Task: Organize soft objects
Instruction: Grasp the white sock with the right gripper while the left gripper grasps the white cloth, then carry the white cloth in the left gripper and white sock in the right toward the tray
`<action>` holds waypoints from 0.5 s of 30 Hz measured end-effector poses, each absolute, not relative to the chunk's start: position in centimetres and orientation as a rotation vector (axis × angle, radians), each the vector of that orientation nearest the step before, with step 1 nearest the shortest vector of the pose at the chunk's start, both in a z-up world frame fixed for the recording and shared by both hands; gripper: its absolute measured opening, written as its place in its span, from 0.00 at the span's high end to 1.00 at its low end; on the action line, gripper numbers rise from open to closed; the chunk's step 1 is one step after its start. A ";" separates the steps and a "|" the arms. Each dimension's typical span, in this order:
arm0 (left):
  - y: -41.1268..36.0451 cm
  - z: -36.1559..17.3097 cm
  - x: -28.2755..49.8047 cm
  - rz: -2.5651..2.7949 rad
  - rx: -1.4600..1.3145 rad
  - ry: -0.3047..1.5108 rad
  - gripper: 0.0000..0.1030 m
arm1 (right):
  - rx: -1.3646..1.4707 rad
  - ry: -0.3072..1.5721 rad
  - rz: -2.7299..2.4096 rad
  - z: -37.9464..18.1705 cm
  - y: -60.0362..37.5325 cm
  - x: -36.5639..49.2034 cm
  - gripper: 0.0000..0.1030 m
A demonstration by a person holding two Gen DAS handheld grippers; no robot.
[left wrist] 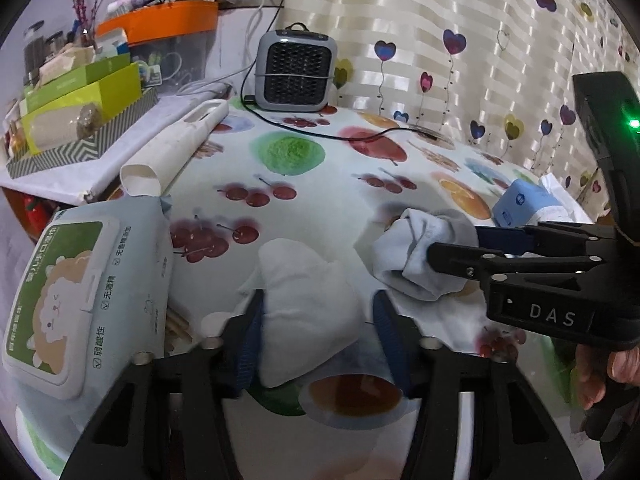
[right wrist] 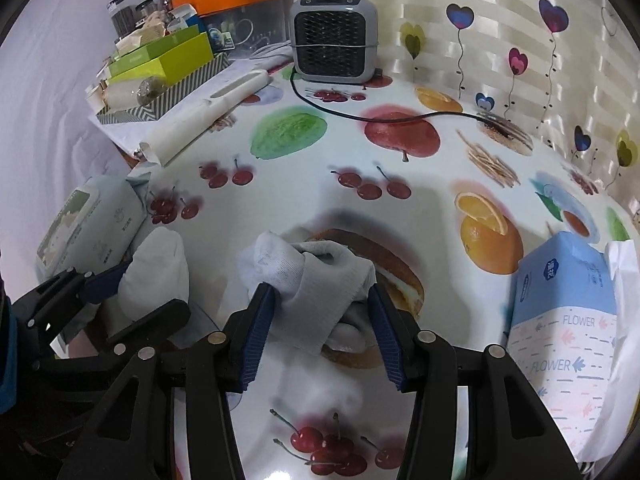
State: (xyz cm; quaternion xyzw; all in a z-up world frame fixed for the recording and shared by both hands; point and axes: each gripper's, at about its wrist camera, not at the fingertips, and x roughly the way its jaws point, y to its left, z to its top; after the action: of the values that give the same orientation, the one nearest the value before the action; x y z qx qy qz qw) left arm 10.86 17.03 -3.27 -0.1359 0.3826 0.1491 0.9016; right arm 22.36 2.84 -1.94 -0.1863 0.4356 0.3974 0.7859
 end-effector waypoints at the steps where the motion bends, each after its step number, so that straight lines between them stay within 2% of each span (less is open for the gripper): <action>1: 17.0 -3.3 10.9 0.311 -0.277 0.792 0.59 | -0.400 0.937 0.855 -2.0 2.8 22.2 0.59; 2: 16.9 -3.4 10.9 0.313 -0.274 0.791 0.60 | -0.396 0.937 0.854 -1.9 2.7 22.1 0.60; 3: 16.9 -3.3 10.9 0.312 -0.269 0.793 0.66 | -0.393 0.937 0.854 -1.9 2.7 22.0 0.63; 7: 16.8 -3.3 10.7 0.305 -0.272 0.791 0.74 | -0.364 0.942 0.851 -1.7 1.9 21.7 0.72; 15: 15.6 -2.5 9.5 0.267 -0.283 0.780 0.82 | -0.311 0.928 0.834 -0.6 -0.8 20.2 0.74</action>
State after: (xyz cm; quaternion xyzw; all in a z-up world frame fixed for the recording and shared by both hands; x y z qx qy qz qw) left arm 9.53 15.63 -2.47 -0.1371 0.3776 0.1294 0.9066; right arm 20.23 -0.77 -0.61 -0.1449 0.4327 0.3890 0.8002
